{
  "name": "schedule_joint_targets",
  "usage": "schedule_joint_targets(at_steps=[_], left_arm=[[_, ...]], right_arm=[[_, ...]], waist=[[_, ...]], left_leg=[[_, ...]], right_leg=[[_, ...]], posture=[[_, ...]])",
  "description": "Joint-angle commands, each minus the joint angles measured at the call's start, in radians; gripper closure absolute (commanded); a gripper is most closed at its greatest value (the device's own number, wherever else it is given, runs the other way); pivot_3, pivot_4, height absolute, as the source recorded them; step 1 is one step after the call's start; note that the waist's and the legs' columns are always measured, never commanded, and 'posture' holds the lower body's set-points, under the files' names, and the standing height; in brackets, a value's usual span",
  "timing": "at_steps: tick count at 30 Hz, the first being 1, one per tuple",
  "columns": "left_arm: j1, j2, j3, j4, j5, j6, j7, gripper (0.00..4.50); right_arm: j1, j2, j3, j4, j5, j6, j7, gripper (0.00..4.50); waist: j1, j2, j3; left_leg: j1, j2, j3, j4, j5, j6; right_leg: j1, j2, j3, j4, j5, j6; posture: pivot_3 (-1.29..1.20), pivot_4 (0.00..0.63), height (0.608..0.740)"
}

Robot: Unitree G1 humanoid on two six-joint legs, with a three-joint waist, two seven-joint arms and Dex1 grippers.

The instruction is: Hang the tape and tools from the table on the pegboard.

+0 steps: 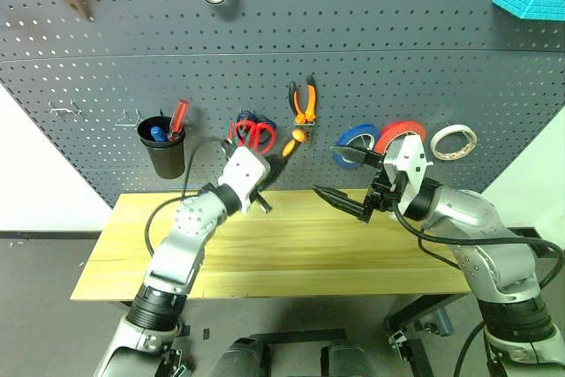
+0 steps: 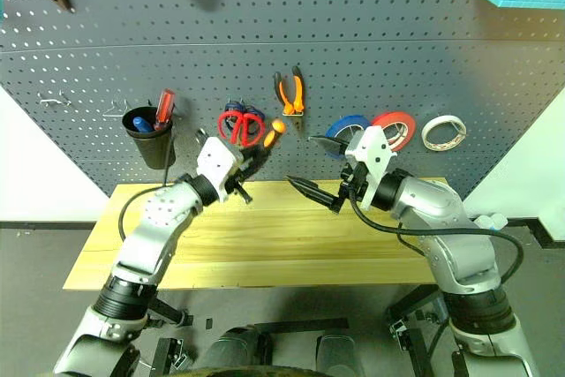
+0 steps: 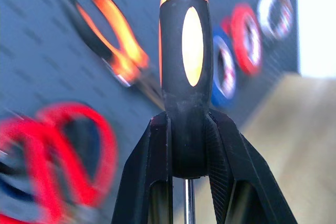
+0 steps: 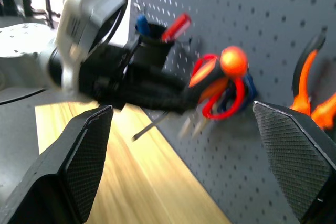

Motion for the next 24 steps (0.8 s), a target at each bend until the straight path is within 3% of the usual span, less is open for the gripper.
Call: schedule_joint_targets(at_steps=[1,11,24], left_arm=[[-0.037,0.022,0.062,-0.027,-0.018,-0.032,0.016,4.0],[-0.183,0.119,0.18,0.017,-0.049,-0.053,0.011,4.0],[-0.275,0.283,0.303,0.176,-0.05,-0.187,0.017,4.0]], right_arm=[[-0.029,0.005,-0.075,-0.023,0.086,-0.014,0.032,0.0],[-0.046,-0.045,-0.213,-0.02,0.237,0.006,0.096,0.0],[-0.041,-0.049,-0.202,0.003,0.194,-0.015,0.109,0.0]], waist=[[0.001,0.0,0.0],[0.001,0.0,0.0],[-0.002,-0.001,-0.001]], left_leg=[[0.0,0.0,0.0,0.0,0.0,0.0],[0.001,-0.001,0.0,0.001,0.0,0.0],[0.001,-0.001,0.0,0.001,0.001,0.0]], right_leg=[[0.0,0.0,0.0,0.0,0.0,0.0],[0.0,0.0,0.0,0.002,0.0,0.0],[0.0,0.0,0.001,0.003,0.0,0.0]], posture=[[-0.04,0.0,0.681],[-0.05,0.0,0.681],[-0.04,0.0,0.681]])
